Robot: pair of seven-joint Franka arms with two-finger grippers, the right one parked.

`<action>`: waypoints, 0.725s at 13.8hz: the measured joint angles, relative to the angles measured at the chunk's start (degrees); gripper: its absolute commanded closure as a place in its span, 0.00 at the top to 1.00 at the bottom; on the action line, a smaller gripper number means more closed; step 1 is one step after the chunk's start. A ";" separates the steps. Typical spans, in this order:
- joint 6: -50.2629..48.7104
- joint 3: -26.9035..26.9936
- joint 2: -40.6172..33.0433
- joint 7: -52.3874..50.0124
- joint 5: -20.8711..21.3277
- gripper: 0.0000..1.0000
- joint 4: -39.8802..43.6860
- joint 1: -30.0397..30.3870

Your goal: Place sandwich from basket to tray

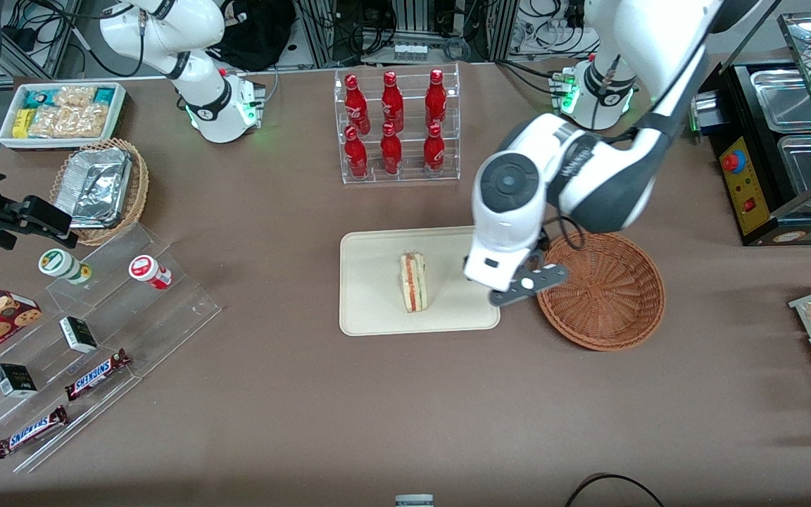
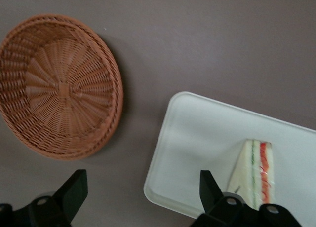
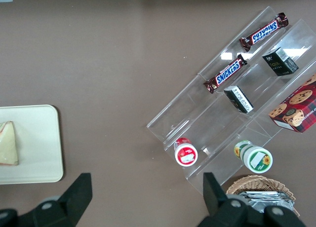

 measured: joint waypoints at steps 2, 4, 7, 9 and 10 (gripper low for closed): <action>-0.45 -0.01 -1.40 3.77 -0.38 1.00 -1.10 3.64; -0.70 -0.01 -3.66 9.67 -1.87 1.00 -3.57 7.69; -0.77 1.03 -9.01 18.99 -7.47 1.00 -8.63 12.04; -1.05 4.34 -13.62 25.82 -10.92 1.00 -12.01 12.18; -1.21 6.14 -16.09 29.44 -12.39 1.00 -13.98 12.14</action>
